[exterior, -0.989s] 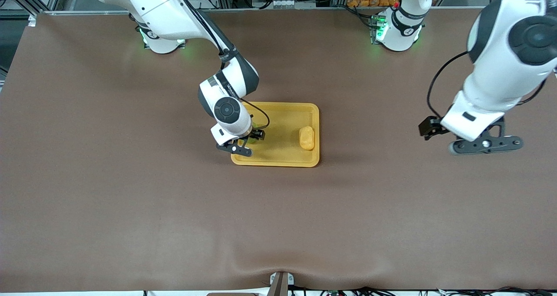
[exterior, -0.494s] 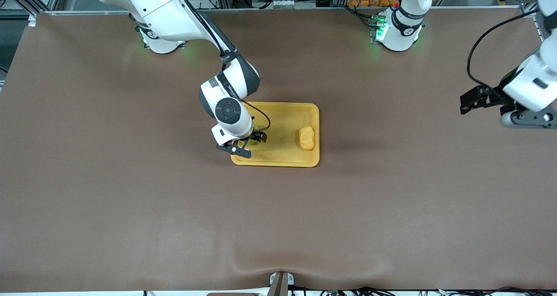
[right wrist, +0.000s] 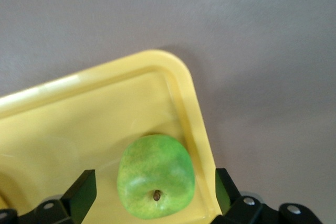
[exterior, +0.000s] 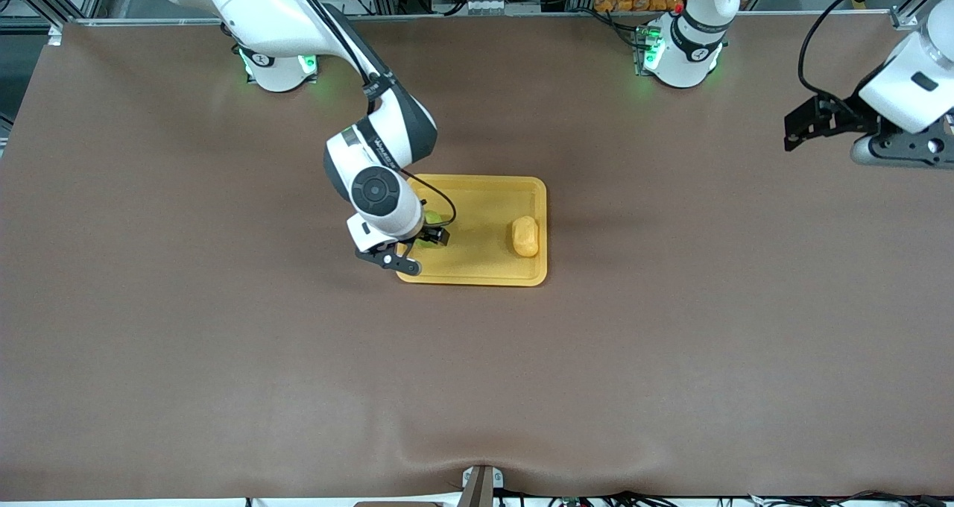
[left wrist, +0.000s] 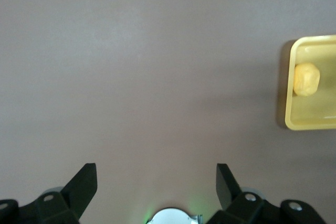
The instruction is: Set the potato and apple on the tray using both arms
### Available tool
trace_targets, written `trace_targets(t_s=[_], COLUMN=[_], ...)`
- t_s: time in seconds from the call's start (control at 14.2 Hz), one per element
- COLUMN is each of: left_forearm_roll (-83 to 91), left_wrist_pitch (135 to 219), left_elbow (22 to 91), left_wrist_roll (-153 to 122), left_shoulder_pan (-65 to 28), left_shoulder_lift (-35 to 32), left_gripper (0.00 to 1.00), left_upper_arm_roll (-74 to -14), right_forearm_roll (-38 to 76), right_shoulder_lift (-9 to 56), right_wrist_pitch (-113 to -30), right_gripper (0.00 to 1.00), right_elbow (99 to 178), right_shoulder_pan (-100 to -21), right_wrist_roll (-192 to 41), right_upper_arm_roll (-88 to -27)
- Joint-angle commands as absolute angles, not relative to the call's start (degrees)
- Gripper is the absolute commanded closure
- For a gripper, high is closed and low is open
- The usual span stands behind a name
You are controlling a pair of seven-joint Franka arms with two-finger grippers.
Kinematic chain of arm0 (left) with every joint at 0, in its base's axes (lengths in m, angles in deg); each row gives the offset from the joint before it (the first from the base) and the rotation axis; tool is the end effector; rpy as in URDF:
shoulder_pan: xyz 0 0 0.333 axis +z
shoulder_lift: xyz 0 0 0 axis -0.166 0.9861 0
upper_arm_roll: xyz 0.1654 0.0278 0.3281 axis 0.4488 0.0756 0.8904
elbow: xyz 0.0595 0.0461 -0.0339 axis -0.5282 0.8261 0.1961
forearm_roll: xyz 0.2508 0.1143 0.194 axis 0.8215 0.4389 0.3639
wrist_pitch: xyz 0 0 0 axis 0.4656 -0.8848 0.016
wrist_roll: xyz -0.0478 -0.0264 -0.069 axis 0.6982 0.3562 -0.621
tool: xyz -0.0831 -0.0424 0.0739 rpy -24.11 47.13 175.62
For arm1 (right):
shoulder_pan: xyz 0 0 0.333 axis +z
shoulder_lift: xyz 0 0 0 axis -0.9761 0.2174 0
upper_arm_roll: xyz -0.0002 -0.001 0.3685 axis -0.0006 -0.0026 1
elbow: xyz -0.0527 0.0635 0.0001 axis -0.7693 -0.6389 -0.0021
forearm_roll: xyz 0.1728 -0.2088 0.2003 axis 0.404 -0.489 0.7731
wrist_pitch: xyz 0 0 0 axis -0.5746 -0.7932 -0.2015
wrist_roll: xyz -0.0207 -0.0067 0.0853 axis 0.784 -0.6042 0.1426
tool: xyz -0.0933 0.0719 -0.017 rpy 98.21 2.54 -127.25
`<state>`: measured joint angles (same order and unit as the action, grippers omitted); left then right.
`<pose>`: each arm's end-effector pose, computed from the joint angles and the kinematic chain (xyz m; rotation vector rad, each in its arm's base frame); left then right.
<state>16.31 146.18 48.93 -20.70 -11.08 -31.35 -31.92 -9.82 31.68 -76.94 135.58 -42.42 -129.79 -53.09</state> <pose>0.4596 -0.0598 0.6784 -3.0707 0.1745 0.0375 0.5275 0.3705 0.3401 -3.0816 0.5289 0.2652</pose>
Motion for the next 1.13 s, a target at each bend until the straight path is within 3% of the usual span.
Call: trace_targets(t_s=[0.0, 0.28, 1.06], left_forearm_roll=[15.51, 15.51, 16.12], left_wrist_pitch=[145.61, 145.25, 144.81], left_elbow=[53.04, 52.79, 49.01], left_wrist_roll=[-20.0, -20.0, -20.0], left_shoulder_pan=[-13.16, -13.78, -11.31], left_shoulder_lift=[-35.94, -37.0, -34.02], left_gripper=[0.0, 0.0, 0.0], left_upper_arm_roll=[-30.98, -30.63, -30.54], right_forearm_roll=[-9.81, -9.55, -9.54], right_shoulder_lift=[29.6, 30.12, 29.51], right_wrist_pitch=[-72.82, -58.76, -44.42], right_gripper=[0.0, 0.0, 0.0], right_elbow=[132.81, 120.51, 108.45], right_shoulder_pan=[-45.17, -49.92, -59.77], right_wrist_roll=[-129.95, -129.95, -128.38], right_upper_arm_roll=[-52.53, -52.53, -52.44])
